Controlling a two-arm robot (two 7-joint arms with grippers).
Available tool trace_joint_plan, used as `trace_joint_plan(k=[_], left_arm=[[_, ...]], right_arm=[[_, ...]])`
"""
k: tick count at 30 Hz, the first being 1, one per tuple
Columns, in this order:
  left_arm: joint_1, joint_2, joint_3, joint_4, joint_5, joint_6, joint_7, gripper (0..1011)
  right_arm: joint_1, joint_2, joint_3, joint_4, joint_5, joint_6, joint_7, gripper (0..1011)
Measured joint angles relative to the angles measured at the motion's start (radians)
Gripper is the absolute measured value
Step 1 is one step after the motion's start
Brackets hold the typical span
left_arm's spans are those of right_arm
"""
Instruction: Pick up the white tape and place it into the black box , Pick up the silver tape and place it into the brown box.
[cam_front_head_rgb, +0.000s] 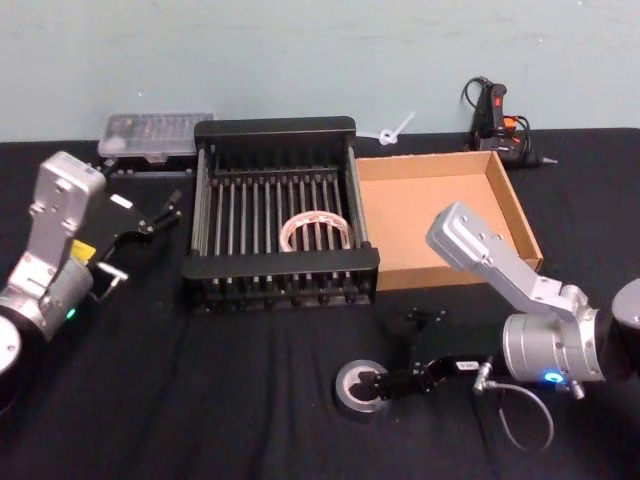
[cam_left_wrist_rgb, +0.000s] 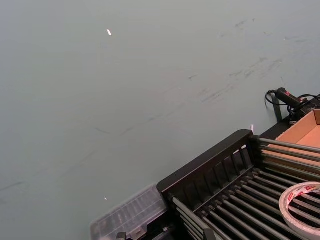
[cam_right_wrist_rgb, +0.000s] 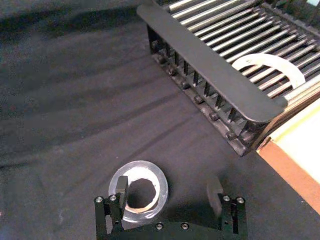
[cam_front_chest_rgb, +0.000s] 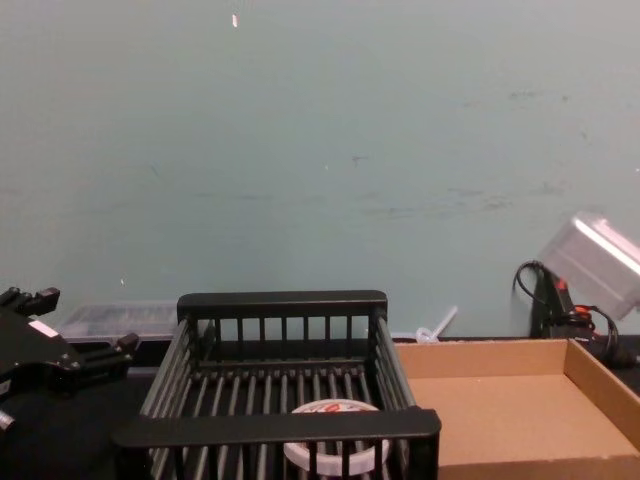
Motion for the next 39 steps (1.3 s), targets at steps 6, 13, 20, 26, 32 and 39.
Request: trace_joint_plan(k=[6, 13, 20, 26, 32, 39], left_arm=[[0.0, 0.0, 0.0, 0.0, 0.0, 0.0, 0.0, 1001], [0.0, 0.0, 0.0, 0.0, 0.0, 0.0, 0.0, 1001], [0.0, 0.0, 0.0, 0.0, 0.0, 0.0, 0.0, 1001], [0.0, 0.0, 0.0, 0.0, 0.0, 0.0, 0.0, 1001], [0.0, 0.0, 0.0, 0.0, 0.0, 0.0, 0.0, 1001], [0.0, 0.0, 0.0, 0.0, 0.0, 0.0, 0.0, 1001]], right_arm=[[0.018, 0.001, -0.026, 0.017, -0.003, -0.001, 0.003, 1002], [0.038, -0.002, -0.052, 0.042, -0.009, -0.006, 0.003, 1002], [0.053, -0.009, -0.07, 0.06, -0.015, -0.008, 0.006, 1002], [0.06, -0.017, -0.08, 0.074, -0.018, -0.007, 0.006, 1003], [0.067, -0.025, -0.088, 0.087, -0.02, -0.006, 0.006, 1003], [0.069, -0.026, -0.092, 0.089, -0.027, -0.016, 0.005, 1002]])
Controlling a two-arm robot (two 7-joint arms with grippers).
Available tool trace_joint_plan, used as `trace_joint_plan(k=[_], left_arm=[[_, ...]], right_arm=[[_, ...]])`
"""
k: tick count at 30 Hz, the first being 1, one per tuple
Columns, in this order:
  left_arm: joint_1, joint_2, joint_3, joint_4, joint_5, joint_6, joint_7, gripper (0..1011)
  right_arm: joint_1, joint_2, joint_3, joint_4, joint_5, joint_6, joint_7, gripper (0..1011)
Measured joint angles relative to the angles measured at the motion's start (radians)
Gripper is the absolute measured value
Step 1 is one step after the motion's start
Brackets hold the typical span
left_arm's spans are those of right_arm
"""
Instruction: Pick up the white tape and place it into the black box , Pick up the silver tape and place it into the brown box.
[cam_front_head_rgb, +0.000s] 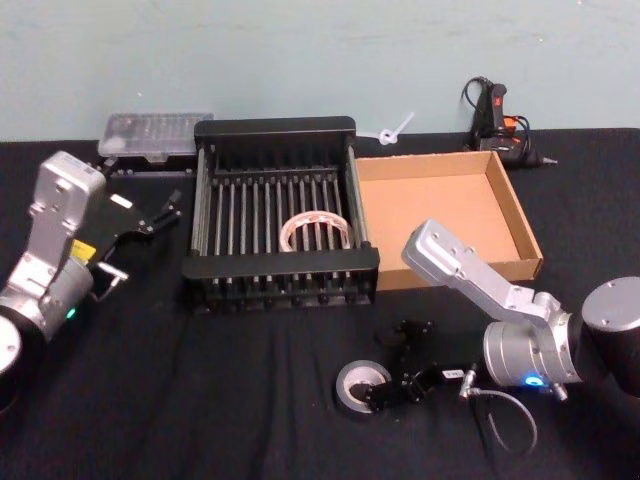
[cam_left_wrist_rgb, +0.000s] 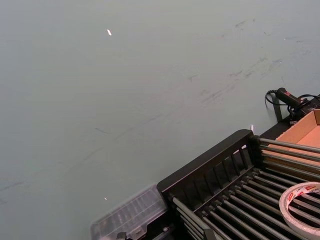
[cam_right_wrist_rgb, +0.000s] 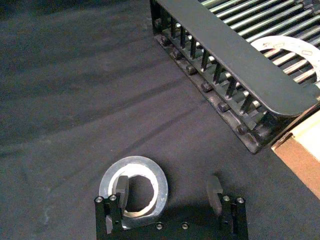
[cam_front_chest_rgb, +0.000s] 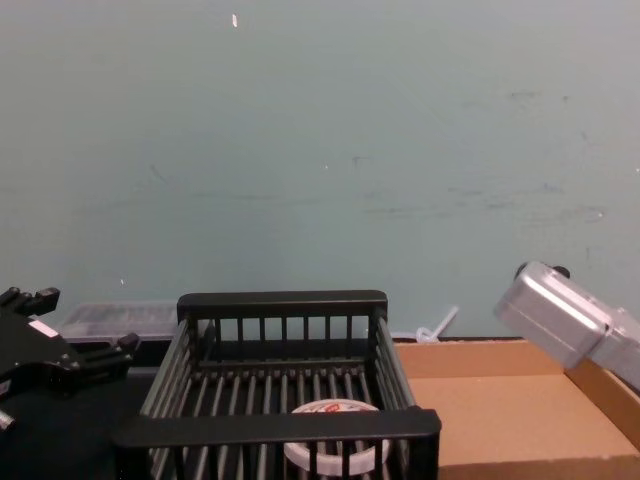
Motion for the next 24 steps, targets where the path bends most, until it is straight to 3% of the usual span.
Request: trace_joint_plan(k=[13, 24], left_arm=[[0.0, 0.0, 0.0, 0.0, 0.0, 0.0, 0.0, 1002], [0.0, 0.0, 0.0, 0.0, 0.0, 0.0, 0.0, 1001]], right_arm=[[0.0, 0.0, 0.002, -0.001, 0.001, 0.003, -0.001, 1003], [-0.001, 0.0, 0.003, -0.002, 0.003, 0.004, -0.001, 743]])
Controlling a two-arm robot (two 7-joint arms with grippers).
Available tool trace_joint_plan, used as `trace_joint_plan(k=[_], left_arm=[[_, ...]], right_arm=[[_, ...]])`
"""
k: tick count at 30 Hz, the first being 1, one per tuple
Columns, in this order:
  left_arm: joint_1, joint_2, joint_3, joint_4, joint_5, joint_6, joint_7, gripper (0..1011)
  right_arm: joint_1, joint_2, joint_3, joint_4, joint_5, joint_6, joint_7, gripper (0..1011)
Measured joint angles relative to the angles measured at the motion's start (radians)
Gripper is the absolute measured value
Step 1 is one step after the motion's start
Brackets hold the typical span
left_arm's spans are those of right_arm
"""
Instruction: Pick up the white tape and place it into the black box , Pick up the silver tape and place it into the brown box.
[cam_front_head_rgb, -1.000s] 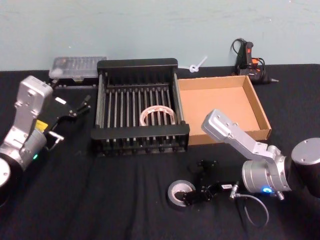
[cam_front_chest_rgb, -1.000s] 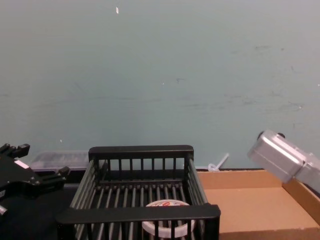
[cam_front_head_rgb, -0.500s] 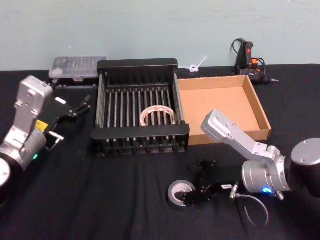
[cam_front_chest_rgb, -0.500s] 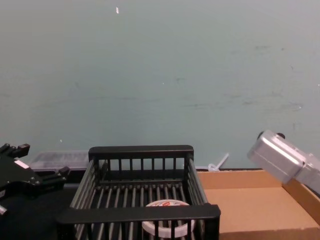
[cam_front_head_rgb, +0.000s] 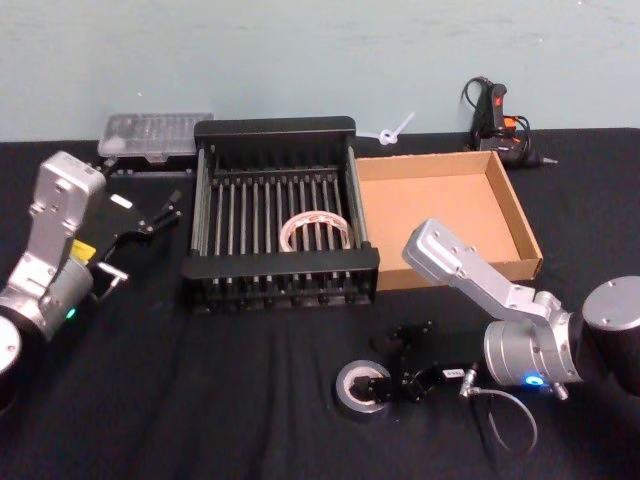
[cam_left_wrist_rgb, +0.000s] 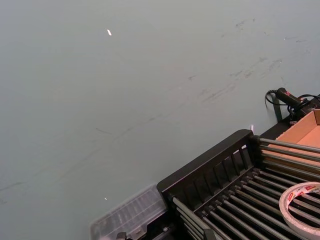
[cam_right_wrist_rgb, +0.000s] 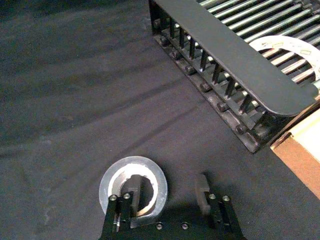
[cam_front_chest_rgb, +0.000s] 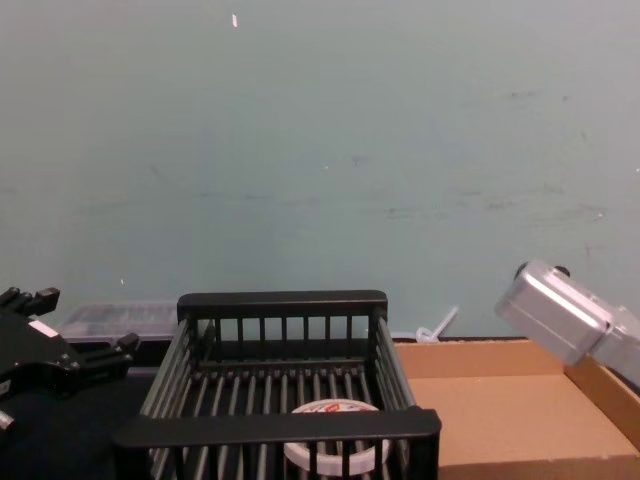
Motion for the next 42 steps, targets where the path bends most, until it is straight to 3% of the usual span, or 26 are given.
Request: trace_joint_plan(k=[18, 34, 42], left_arm=[[0.0, 0.0, 0.0, 0.0, 0.0, 0.0, 0.0, 1002], [0.0, 0.0, 0.0, 0.0, 0.0, 0.0, 0.0, 1001], [0.0, 0.0, 0.0, 0.0, 0.0, 0.0, 0.0, 1001]], right_arm=[[0.0, 0.0, 0.0, 0.0, 0.001, 0.002, 0.0, 183], [-0.002, 0.002, 0.001, -0.003, 0.001, -0.002, 0.0, 174], [-0.007, 0.013, 0.028, -0.016, 0.017, -0.004, -0.012, 174]])
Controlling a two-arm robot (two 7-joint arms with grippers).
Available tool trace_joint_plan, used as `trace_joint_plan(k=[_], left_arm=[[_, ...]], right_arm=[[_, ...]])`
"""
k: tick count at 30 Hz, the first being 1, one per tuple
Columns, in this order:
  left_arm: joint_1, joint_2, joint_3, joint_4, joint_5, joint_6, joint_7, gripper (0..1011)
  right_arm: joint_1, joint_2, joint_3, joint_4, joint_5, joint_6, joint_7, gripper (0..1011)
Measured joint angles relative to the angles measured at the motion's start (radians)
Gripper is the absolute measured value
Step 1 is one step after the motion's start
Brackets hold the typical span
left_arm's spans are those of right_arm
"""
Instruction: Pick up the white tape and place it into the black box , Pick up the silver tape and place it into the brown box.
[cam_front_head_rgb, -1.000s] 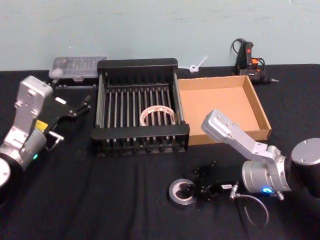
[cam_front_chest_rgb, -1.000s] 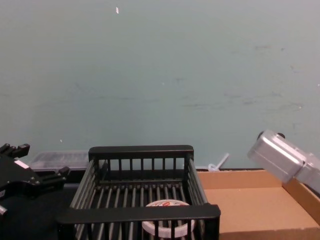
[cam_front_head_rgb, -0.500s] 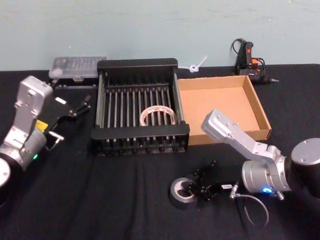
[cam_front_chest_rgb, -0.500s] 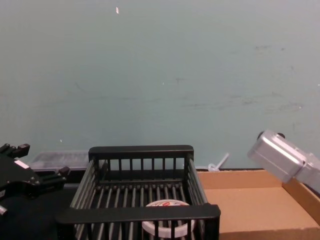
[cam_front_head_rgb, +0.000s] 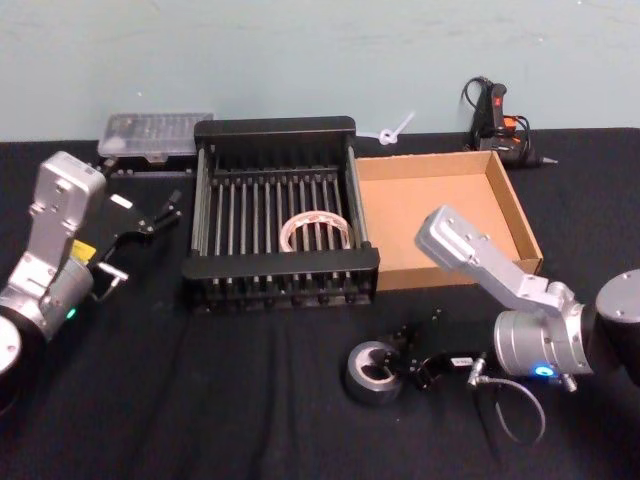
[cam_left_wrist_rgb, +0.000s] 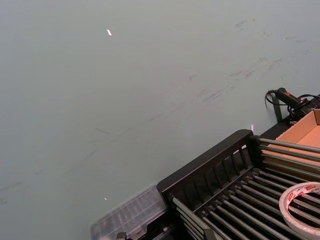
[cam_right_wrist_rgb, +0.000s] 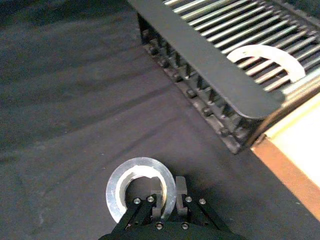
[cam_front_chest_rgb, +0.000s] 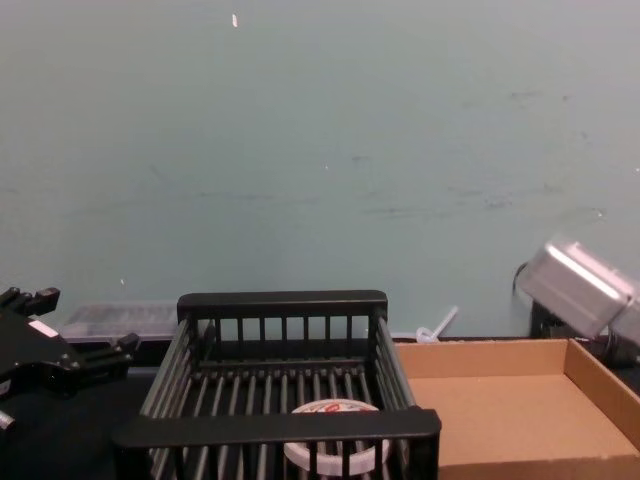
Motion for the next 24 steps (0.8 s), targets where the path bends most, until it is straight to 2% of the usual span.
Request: trace_joint_plan(k=[13, 24], left_arm=[[0.0, 0.0, 0.0, 0.0, 0.0, 0.0, 0.0, 1001], [0.0, 0.0, 0.0, 0.0, 0.0, 0.0, 0.0, 1001]], right_arm=[[0.001, 0.026, 0.076, -0.002, 0.026, 0.005, -0.055, 174], [0.032, 0.002, 0.146, 0.048, 0.028, 0.011, -0.123, 174]])
